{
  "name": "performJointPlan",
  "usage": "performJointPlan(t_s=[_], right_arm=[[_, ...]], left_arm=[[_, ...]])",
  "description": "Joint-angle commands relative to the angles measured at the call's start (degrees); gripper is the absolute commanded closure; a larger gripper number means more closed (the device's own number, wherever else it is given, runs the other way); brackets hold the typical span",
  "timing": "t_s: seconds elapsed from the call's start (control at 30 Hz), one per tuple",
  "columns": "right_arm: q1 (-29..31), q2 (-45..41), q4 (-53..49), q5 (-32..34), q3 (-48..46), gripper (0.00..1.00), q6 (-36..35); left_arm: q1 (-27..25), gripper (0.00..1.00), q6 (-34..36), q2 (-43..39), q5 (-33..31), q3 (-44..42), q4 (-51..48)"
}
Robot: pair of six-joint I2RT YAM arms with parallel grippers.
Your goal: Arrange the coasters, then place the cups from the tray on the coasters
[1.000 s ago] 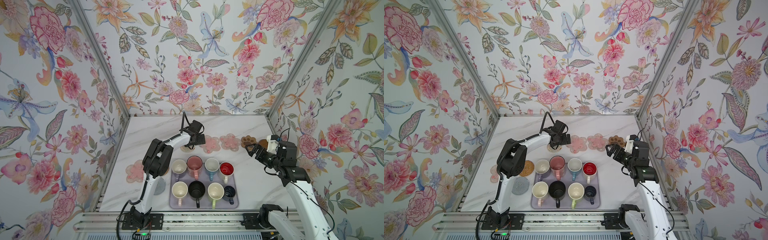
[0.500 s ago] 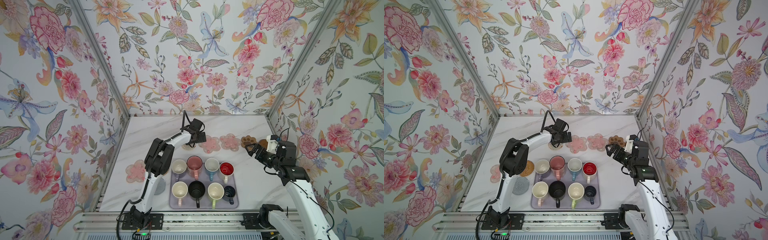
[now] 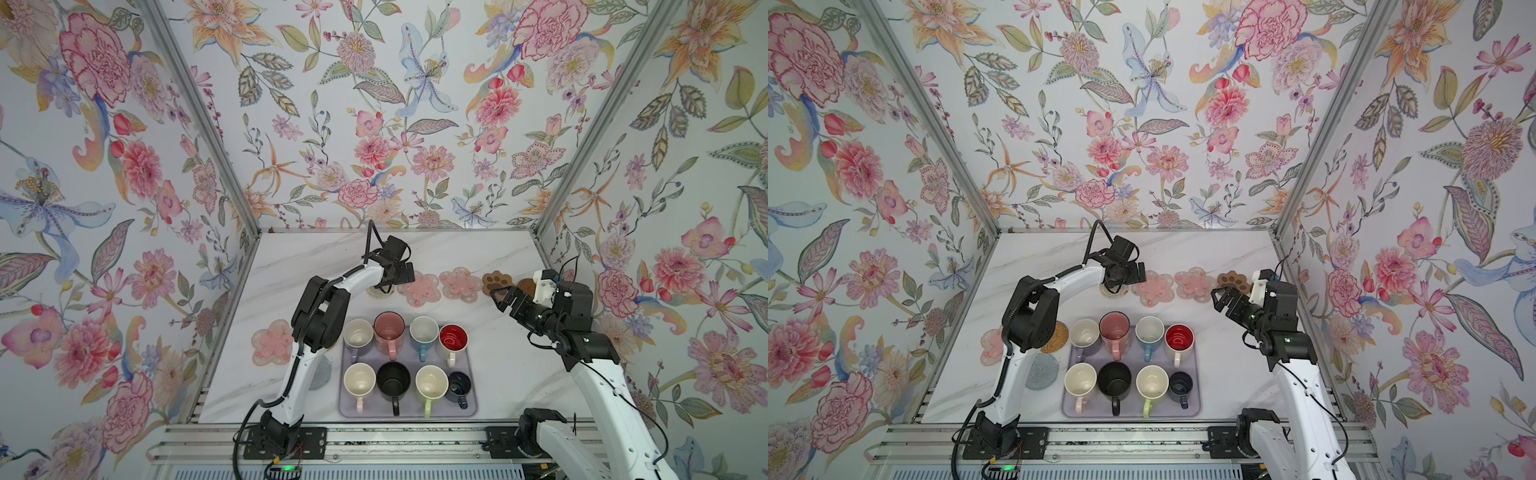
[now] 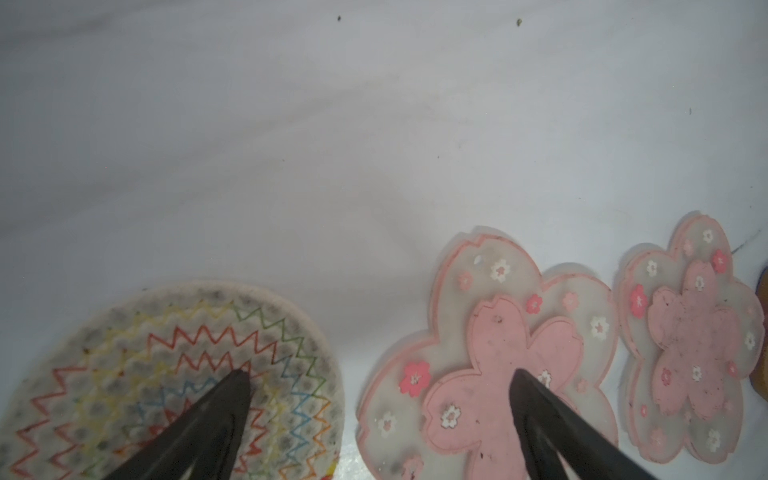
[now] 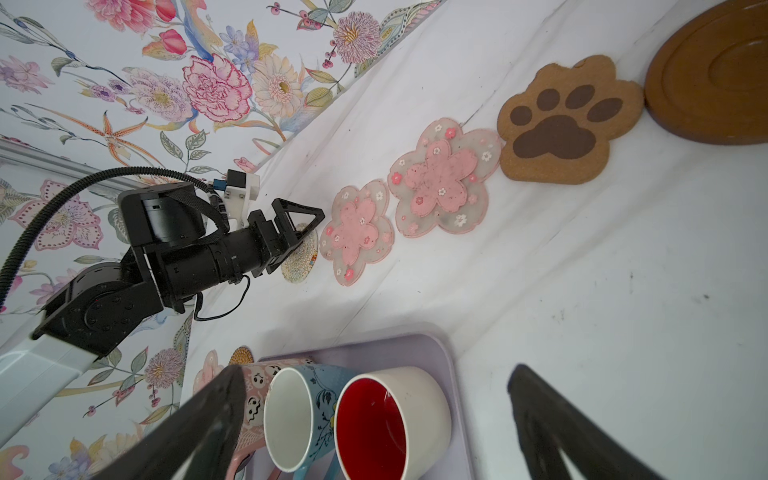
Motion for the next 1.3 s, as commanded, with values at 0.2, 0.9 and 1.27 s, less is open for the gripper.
performJointPlan(t_s=[0.2, 0.9, 1.27], right_arm=[[-0.4, -0.73, 0.43, -0.47, 0.94, 0.01, -0.03], [-0.37, -1.35, 0.25, -0.64, 0.95, 0.01, 0.22], [-0.07, 2.73, 2.76, -2.63, 0.32, 0.01, 1.0]], left_arm=[[-1.85, 0.01, -0.87, 2.37, 2.72, 1.68, -2.36], [-0.69, 0.01, 1.24, -2.29, -1.5, 0.23, -3.59], [0.8, 0.01, 4.49, -16.51, -6.33, -6.98, -0.14]])
